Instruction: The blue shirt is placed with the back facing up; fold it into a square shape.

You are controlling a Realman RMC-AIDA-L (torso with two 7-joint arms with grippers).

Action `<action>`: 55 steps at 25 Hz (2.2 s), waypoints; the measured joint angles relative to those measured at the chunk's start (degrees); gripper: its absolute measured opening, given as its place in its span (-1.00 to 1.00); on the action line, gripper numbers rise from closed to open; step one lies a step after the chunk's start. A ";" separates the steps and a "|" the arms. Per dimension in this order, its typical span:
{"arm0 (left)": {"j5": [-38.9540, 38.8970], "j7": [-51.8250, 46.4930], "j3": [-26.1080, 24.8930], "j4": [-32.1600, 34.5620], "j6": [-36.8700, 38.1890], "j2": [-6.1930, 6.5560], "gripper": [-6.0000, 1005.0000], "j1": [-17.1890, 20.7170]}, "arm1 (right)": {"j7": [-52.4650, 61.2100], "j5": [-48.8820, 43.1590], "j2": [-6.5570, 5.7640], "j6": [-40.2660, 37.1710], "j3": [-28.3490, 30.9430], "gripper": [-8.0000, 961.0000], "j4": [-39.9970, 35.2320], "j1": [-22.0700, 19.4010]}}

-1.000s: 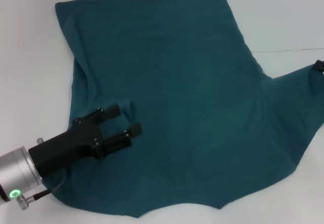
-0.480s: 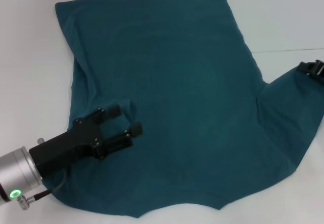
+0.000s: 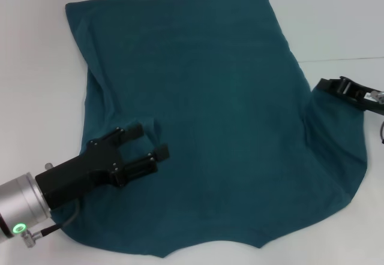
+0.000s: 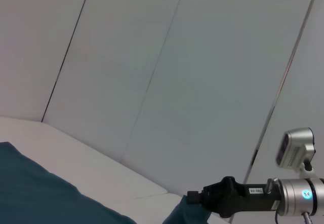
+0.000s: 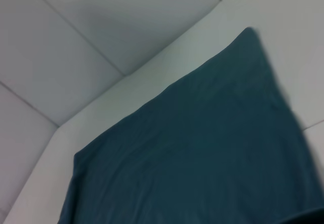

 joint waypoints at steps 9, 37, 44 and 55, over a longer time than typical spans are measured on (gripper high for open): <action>0.00 -0.01 -0.09 -0.26 -0.10 0.10 0.76 0.00 | 0.00 0.16 1.47 -0.67 -2.50 -0.93 -0.07 1.67; 0.19 -0.43 -0.32 -0.50 -0.80 0.09 0.75 0.06 | -3.08 0.31 1.27 -4.76 -6.19 0.11 0.27 1.61; 0.58 -6.14 -0.44 1.22 -2.21 0.34 0.75 0.74 | -2.78 0.48 -0.41 -11.47 -4.78 0.50 -0.37 0.17; 0.67 -12.97 -0.72 7.14 -1.95 0.35 0.75 5.50 | -2.50 0.54 -2.20 -18.31 -3.03 0.88 -0.48 -0.97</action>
